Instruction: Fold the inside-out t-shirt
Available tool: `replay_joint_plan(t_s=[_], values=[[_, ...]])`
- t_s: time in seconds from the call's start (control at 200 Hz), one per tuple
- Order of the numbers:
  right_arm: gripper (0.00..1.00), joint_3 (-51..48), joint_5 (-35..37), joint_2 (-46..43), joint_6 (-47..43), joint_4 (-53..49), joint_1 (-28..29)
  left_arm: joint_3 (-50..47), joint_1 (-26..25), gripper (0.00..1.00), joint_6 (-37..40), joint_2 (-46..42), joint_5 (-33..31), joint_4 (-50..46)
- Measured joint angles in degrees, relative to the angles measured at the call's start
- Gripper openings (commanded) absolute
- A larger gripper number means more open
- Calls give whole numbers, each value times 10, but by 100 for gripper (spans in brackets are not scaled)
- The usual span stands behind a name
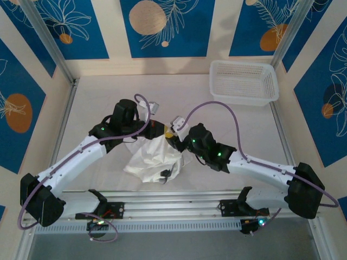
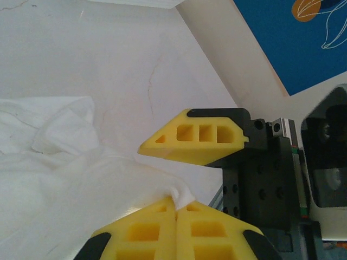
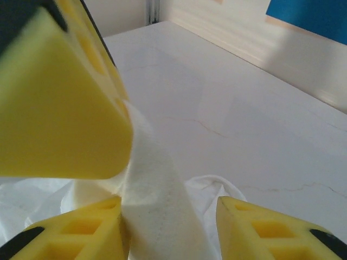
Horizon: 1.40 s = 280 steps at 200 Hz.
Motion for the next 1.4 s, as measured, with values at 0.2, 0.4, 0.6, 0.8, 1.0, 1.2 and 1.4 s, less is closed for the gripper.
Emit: replay_joint_plan(t_s=[0.2, 0.4, 0.6, 0.8, 1.0, 1.2, 1.4], values=[[45, 62, 7, 14, 35, -98, -2, 0, 0, 0, 3, 0, 0, -5], [45, 120, 2, 49, 78, -163, -3, 0, 2, 0, 2, 0, -1, -5], [4, 121, 12, 88, 83, -183, -5, 0, 2, 0, 8, -3, -17, -13], [0, 110, -132, 35, 88, -186, -21, 15, 2, 0, 53, -8, -149, -103], [0, 67, -325, -1, 164, -140, -58, 18, 11, 24, 89, 15, -238, -137], [0, 43, -385, 15, 265, -93, -103, 0, 14, 50, 96, 10, -241, -134], [0, 68, -331, 45, 309, -131, -118, -106, -6, 52, 40, -136, -187, -70]])
